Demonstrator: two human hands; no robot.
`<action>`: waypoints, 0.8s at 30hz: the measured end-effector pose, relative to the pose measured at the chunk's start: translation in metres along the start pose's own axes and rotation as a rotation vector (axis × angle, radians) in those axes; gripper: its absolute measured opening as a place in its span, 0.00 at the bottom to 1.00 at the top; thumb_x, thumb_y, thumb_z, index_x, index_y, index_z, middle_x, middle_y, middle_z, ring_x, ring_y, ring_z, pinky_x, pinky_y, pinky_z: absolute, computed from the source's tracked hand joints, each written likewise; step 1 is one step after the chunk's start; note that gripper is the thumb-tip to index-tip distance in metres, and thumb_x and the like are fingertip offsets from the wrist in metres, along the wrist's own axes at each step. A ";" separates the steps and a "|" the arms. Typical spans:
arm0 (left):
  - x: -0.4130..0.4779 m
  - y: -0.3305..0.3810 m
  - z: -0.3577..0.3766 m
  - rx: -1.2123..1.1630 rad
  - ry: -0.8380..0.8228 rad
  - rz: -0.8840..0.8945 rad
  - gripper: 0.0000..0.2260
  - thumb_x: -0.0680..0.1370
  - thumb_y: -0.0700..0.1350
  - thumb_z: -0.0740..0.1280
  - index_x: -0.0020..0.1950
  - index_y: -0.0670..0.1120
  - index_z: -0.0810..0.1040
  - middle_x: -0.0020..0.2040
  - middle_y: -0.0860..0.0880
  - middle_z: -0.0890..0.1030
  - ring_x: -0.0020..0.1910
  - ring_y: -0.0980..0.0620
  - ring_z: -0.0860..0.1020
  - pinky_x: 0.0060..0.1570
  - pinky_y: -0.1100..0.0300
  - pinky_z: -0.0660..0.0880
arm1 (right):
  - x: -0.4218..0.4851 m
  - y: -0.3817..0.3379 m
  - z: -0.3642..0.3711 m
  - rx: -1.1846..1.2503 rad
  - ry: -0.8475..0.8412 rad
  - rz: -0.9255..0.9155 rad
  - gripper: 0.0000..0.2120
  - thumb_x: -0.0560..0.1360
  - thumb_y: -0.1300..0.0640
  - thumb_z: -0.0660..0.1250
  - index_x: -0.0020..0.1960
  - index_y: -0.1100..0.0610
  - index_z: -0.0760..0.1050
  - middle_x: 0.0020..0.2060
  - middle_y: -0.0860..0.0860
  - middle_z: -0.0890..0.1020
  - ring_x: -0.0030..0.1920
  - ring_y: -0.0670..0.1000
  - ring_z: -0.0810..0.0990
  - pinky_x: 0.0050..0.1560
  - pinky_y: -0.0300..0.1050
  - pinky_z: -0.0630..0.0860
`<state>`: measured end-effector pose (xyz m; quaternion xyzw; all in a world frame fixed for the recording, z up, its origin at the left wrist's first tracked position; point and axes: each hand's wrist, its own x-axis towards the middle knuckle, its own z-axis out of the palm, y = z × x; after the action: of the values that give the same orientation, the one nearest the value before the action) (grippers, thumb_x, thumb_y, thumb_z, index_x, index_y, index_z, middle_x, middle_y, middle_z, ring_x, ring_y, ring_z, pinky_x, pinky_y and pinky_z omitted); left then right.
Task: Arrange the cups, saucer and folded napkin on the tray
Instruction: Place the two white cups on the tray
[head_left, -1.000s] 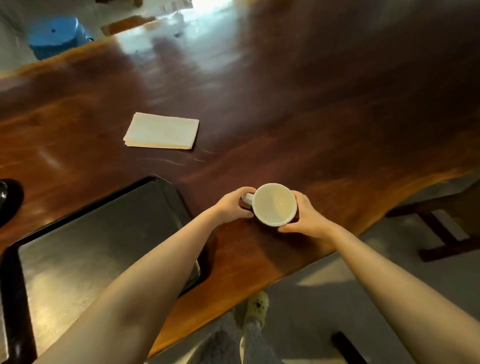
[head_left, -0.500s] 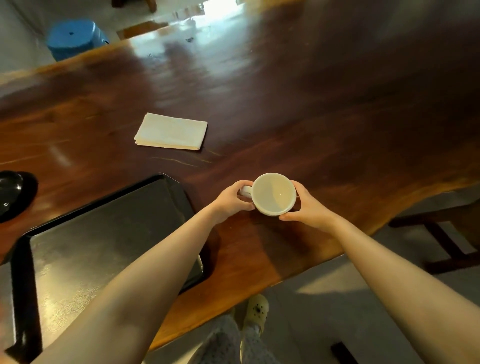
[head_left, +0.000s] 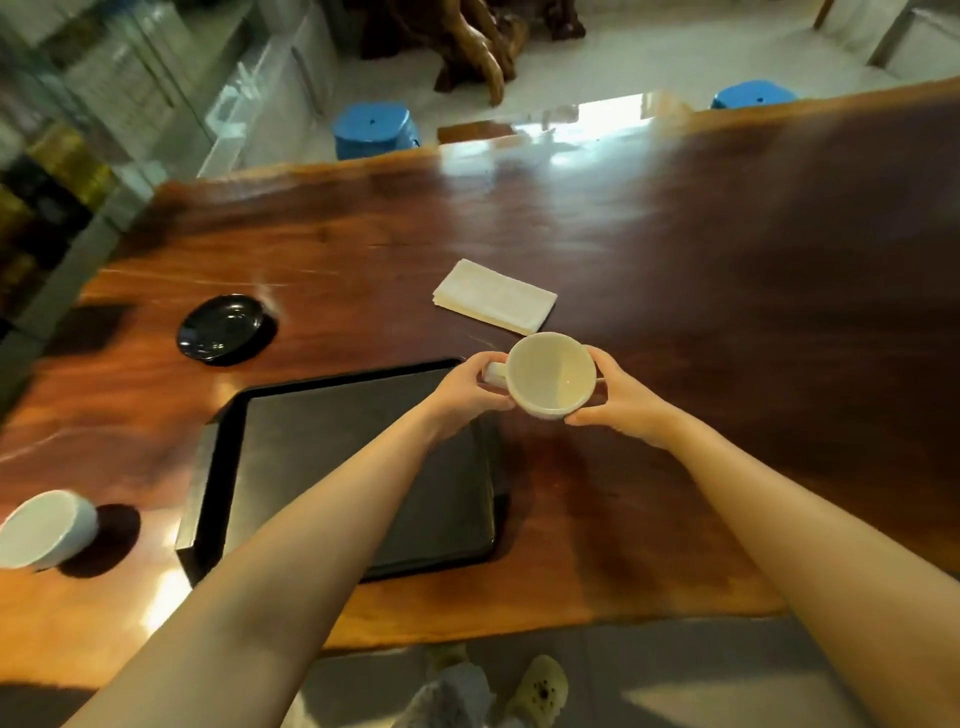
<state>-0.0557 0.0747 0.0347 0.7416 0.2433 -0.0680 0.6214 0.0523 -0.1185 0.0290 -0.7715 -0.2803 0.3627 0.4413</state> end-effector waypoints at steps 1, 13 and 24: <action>-0.006 0.000 -0.012 -0.008 0.025 0.008 0.25 0.69 0.34 0.73 0.63 0.48 0.71 0.56 0.48 0.75 0.55 0.49 0.77 0.50 0.61 0.77 | 0.007 -0.011 0.006 -0.004 -0.029 -0.016 0.40 0.67 0.62 0.75 0.69 0.44 0.55 0.61 0.43 0.64 0.61 0.47 0.66 0.61 0.44 0.65; -0.065 -0.034 -0.154 -0.038 0.317 0.004 0.25 0.67 0.34 0.74 0.63 0.43 0.72 0.53 0.46 0.77 0.52 0.50 0.77 0.54 0.55 0.76 | 0.096 -0.111 0.112 -0.089 -0.283 -0.185 0.36 0.67 0.64 0.74 0.66 0.43 0.59 0.64 0.46 0.65 0.62 0.46 0.66 0.63 0.46 0.64; -0.070 -0.134 -0.247 -0.184 0.382 -0.185 0.27 0.67 0.33 0.75 0.63 0.42 0.71 0.59 0.40 0.79 0.58 0.44 0.78 0.62 0.48 0.74 | 0.171 -0.120 0.236 -0.120 -0.389 -0.043 0.40 0.64 0.67 0.74 0.70 0.48 0.60 0.68 0.50 0.65 0.67 0.51 0.65 0.69 0.54 0.66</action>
<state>-0.2260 0.3056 -0.0021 0.6559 0.4286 0.0394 0.6201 -0.0523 0.1771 -0.0001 -0.7057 -0.3979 0.4778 0.3398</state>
